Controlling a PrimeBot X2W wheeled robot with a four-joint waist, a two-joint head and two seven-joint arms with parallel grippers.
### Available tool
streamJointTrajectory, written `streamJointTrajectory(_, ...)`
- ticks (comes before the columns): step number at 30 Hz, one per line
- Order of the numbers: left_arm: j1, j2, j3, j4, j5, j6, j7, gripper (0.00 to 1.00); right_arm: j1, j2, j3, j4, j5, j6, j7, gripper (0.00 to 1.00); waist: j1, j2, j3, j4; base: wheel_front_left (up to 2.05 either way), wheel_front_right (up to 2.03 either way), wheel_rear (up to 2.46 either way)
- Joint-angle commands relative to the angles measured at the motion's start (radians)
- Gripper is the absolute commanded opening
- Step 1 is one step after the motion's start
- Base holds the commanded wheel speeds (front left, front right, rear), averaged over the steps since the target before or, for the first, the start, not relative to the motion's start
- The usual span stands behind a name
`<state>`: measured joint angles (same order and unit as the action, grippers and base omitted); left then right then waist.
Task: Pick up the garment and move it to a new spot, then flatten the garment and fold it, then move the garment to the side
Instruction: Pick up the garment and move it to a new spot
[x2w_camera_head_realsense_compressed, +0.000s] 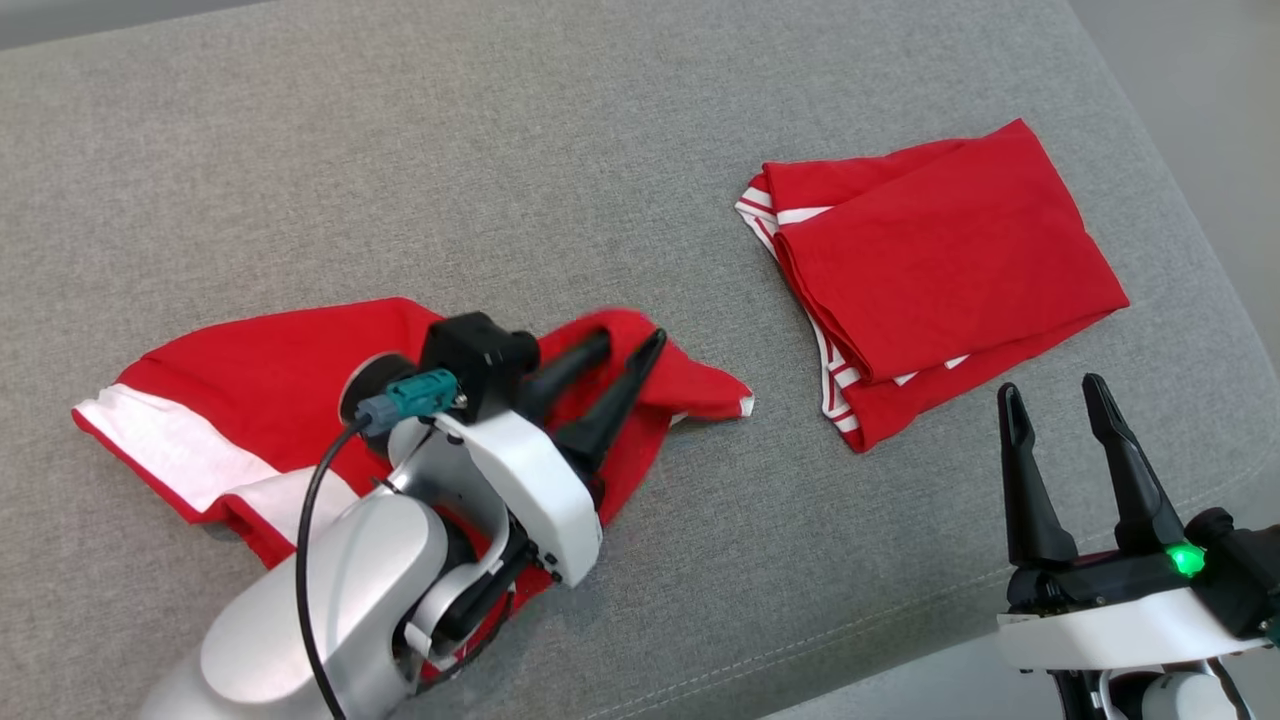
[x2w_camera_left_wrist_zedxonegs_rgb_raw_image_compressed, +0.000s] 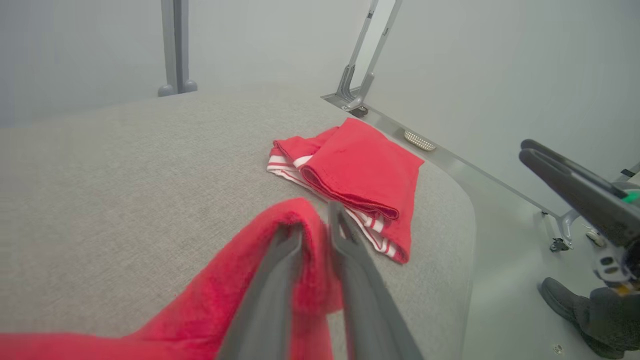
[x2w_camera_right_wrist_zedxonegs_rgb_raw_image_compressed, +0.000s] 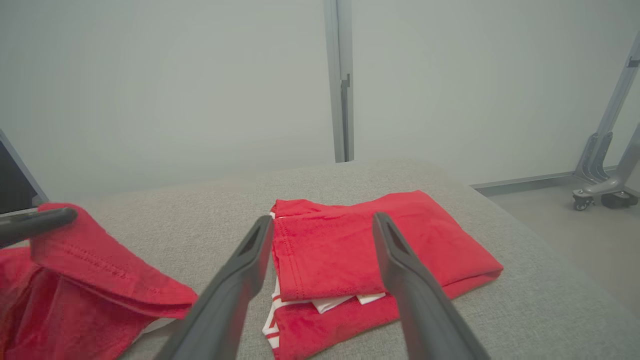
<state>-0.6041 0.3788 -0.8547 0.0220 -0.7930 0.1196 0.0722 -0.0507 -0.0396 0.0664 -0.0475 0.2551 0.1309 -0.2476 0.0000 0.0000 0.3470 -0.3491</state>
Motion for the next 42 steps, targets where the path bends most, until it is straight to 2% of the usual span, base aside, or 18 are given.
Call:
streamJointTrajectory(1, -0.056, 0.011, 0.046, -0.014, 0.008, -0.008, -0.019, 1.0, 0.0, -0.011, 0.016, -0.018, 0.008, 0.0, -0.013, 1.0, 0.0, 0.0, 0.002, 0.002, 0.0, 0.0, 0.0)
streamJointTrajectory(4, -0.079, 0.006, 0.056, -0.012, 0.023, -0.017, -0.052, 1.0, -0.005, -0.011, 0.009, -0.02, 0.002, 0.0, -0.014, 1.0, 0.0, 0.0, -0.001, 0.027, 0.0, 0.0, 0.0)
streamJointTrajectory(7, -0.086, 0.02, 0.076, -0.042, 0.037, -0.002, -0.075, 1.0, -0.015, -0.011, 0.01, -0.024, -0.015, 0.0, -0.014, 1.0, 0.0, 0.0, -0.014, 0.065, 0.0, 0.0, 0.0)
streamJointTrajectory(10, -0.078, 0.046, 0.089, -0.077, 0.033, 0.009, -0.068, 1.0, -0.025, -0.011, 0.011, -0.017, -0.033, 0.0, -0.014, 1.0, 0.0, 0.0, -0.029, 0.113, 0.0, 0.0, 0.0)
streamJointTrajectory(15, -0.05, 0.07, 0.088, -0.075, -0.011, -0.011, -0.037, 1.0, -0.04, -0.011, 0.007, -0.005, -0.055, 0.0, -0.013, 1.0, 0.0, 0.0, -0.055, 0.176, 0.0, 0.0, 0.0)
streamJointTrajectory(29, 0.001, 0.117, 0.047, -0.064, -0.065, -0.029, 0.061, 1.0, -0.024, -0.011, -0.003, -0.005, -0.062, 0.0, 0.005, 1.0, 0.0, 0.0, -0.099, 0.195, 0.0, 0.0, 0.0)
streamJointTrajectory(33, 0.014, 0.132, 0.072, -0.084, -0.052, 0.0, 0.025, 1.0, -0.012, -0.011, -0.016, -0.017, -0.066, 0.0, 0.005, 1.0, 0.0, 0.0, -0.108, 0.211, 0.0, 0.0, 0.0)
streamJointTrajectory(37, 0.048, 0.157, 0.131, -0.118, -0.036, 0.061, -0.05, 1.0, -0.014, -0.011, -0.015, -0.035, -0.089, 0.0, 0.007, 1.0, 0.0, 0.0, -0.119, 0.25, 0.0, 0.0, 0.0)
streamJointTrajectory(38, 0.048, 0.157, 0.131, -0.118, -0.036, 0.061, -0.05, 1.0, -0.014, -0.011, -0.015, -0.035, -0.089, 0.0, 0.007, 1.0, 0.0, 0.0, -0.119, 0.25, 0.0, 0.0, 0.0)
streamJointTrajectory(42, 0.112, 0.202, 0.219, -0.154, -0.033, 0.14, -0.139, 1.0, -0.024, -0.011, -0.009, -0.051, -0.126, 0.0, 0.026, 1.0, 0.0, 0.0, -0.135, 0.303, 0.0, 0.0, 0.0)
